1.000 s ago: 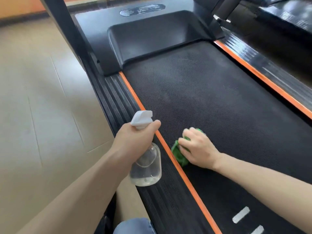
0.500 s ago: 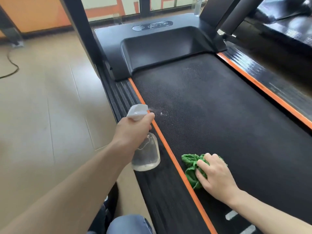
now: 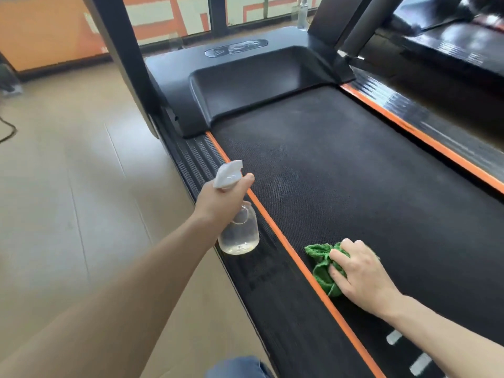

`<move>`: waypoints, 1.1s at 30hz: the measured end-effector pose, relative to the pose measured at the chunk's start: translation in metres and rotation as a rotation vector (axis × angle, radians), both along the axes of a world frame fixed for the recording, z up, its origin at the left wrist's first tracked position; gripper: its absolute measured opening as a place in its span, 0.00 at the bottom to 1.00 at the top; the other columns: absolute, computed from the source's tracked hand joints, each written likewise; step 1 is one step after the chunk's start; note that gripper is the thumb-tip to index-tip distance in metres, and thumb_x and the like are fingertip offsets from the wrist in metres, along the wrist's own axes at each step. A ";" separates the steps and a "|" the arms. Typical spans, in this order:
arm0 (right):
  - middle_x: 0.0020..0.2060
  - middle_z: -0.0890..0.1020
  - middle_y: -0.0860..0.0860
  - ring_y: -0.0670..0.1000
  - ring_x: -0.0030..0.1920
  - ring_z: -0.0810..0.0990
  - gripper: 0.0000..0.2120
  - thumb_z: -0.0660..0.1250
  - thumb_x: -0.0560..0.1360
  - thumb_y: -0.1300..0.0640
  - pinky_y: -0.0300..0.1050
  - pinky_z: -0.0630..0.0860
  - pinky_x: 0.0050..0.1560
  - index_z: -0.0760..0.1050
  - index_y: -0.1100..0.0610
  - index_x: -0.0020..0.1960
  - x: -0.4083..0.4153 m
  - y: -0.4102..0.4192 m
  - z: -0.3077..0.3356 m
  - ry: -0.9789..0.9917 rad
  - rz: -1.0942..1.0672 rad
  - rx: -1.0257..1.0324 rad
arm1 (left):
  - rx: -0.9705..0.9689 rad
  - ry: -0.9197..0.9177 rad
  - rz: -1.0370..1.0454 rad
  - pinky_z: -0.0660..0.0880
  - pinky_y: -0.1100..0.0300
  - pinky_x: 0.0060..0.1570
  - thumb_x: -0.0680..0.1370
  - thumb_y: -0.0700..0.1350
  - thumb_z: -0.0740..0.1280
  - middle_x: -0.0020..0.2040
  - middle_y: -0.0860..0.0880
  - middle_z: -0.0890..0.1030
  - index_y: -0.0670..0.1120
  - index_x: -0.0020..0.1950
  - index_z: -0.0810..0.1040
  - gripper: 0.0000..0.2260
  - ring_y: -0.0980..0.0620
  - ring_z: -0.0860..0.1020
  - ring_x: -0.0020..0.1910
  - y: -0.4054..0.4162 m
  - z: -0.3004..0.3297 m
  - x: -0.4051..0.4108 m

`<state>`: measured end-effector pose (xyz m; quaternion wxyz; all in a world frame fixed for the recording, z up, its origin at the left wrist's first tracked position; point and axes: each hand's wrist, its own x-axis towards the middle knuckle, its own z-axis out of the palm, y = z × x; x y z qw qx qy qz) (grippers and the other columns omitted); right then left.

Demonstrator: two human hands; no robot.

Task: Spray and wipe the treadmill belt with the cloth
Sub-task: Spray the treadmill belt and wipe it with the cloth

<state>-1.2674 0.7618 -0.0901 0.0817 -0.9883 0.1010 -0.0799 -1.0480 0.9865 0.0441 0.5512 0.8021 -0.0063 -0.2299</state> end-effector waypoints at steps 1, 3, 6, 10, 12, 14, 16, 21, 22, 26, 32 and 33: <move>0.41 0.65 0.45 0.50 0.40 0.64 0.11 0.59 0.77 0.46 0.48 0.70 0.43 0.73 0.52 0.44 -0.001 0.001 -0.001 0.002 -0.023 0.006 | -0.012 0.009 -0.024 0.78 0.58 0.42 0.79 0.59 0.74 0.49 0.44 0.88 0.44 0.52 0.85 0.17 0.48 0.86 0.43 -0.003 -0.005 0.009; 0.41 0.65 0.44 0.50 0.41 0.64 0.11 0.59 0.77 0.46 0.47 0.70 0.43 0.73 0.52 0.44 -0.001 0.006 -0.002 0.001 -0.060 0.000 | -0.031 0.020 -0.087 0.80 0.60 0.36 0.79 0.57 0.74 0.49 0.43 0.88 0.44 0.54 0.85 0.16 0.49 0.85 0.42 -0.005 -0.016 0.027; 0.41 0.66 0.45 0.49 0.41 0.64 0.11 0.59 0.77 0.46 0.46 0.70 0.43 0.73 0.52 0.44 0.000 0.008 0.000 0.019 -0.102 -0.008 | -0.032 -0.021 -0.136 0.83 0.53 0.50 0.80 0.59 0.73 0.48 0.46 0.89 0.47 0.49 0.86 0.15 0.48 0.86 0.45 -0.008 -0.035 0.048; 0.41 0.65 0.45 0.49 0.40 0.64 0.10 0.59 0.77 0.46 0.46 0.69 0.41 0.69 0.51 0.42 0.002 0.012 0.003 0.053 -0.138 -0.015 | -0.148 -0.016 -0.100 0.80 0.61 0.43 0.81 0.56 0.71 0.43 0.50 0.89 0.49 0.45 0.87 0.13 0.53 0.84 0.41 -0.013 -0.043 0.056; 0.41 0.64 0.44 0.49 0.40 0.64 0.09 0.60 0.77 0.45 0.44 0.66 0.41 0.68 0.50 0.42 0.002 0.013 0.006 0.078 -0.154 -0.023 | -0.163 -0.036 -0.146 0.82 0.55 0.47 0.81 0.55 0.72 0.41 0.49 0.89 0.47 0.44 0.87 0.13 0.51 0.84 0.39 -0.014 -0.045 0.053; 0.41 0.64 0.43 0.48 0.41 0.64 0.09 0.60 0.77 0.44 0.42 0.65 0.42 0.69 0.48 0.43 0.002 0.016 0.009 0.111 -0.178 -0.029 | -0.196 -0.052 -0.169 0.81 0.54 0.50 0.80 0.54 0.72 0.42 0.48 0.89 0.48 0.44 0.86 0.12 0.47 0.85 0.41 -0.013 -0.045 0.050; 0.42 0.63 0.42 0.47 0.42 0.64 0.08 0.62 0.77 0.45 0.42 0.65 0.42 0.70 0.48 0.45 0.002 0.018 0.014 0.139 -0.198 -0.016 | -0.211 -0.050 -0.176 0.81 0.56 0.50 0.80 0.54 0.73 0.42 0.48 0.89 0.49 0.44 0.86 0.10 0.46 0.86 0.43 -0.011 -0.044 0.050; 0.40 0.63 0.40 0.46 0.41 0.64 0.09 0.58 0.77 0.43 0.42 0.65 0.42 0.68 0.47 0.42 0.006 0.024 0.013 0.121 -0.257 0.029 | -0.275 -0.034 -0.158 0.77 0.70 0.43 0.81 0.53 0.72 0.41 0.48 0.88 0.43 0.46 0.87 0.14 0.58 0.84 0.39 -0.008 -0.048 0.056; 0.40 0.64 0.40 0.46 0.41 0.64 0.10 0.58 0.78 0.44 0.42 0.65 0.42 0.68 0.47 0.41 0.008 0.025 0.012 0.087 -0.266 0.038 | -0.291 -0.048 -0.135 0.77 0.67 0.45 0.81 0.53 0.72 0.41 0.48 0.88 0.44 0.46 0.87 0.13 0.57 0.85 0.40 -0.011 -0.049 0.064; 0.41 0.67 0.45 0.49 0.41 0.64 0.11 0.61 0.78 0.49 0.44 0.63 0.43 0.72 0.54 0.41 0.058 0.026 0.007 -0.090 -0.197 0.026 | -0.305 -0.129 -0.089 0.80 0.65 0.41 0.81 0.52 0.72 0.42 0.47 0.88 0.50 0.45 0.86 0.08 0.58 0.82 0.37 -0.032 -0.049 0.101; 0.42 0.73 0.56 0.57 0.40 0.69 0.09 0.63 0.76 0.50 0.51 0.68 0.41 0.75 0.55 0.48 0.239 0.013 -0.011 -0.210 -0.069 -0.015 | -0.385 -0.241 -0.222 0.79 0.65 0.38 0.80 0.43 0.75 0.37 0.43 0.84 0.50 0.52 0.85 0.03 0.56 0.81 0.33 -0.037 -0.064 0.107; 0.42 0.74 0.57 0.57 0.40 0.69 0.11 0.62 0.76 0.49 0.52 0.69 0.40 0.76 0.56 0.48 0.263 0.010 -0.012 -0.208 -0.074 -0.021 | -0.386 -0.273 -0.246 0.79 0.65 0.39 0.79 0.45 0.75 0.37 0.45 0.84 0.51 0.53 0.85 0.04 0.56 0.81 0.34 -0.035 -0.068 0.105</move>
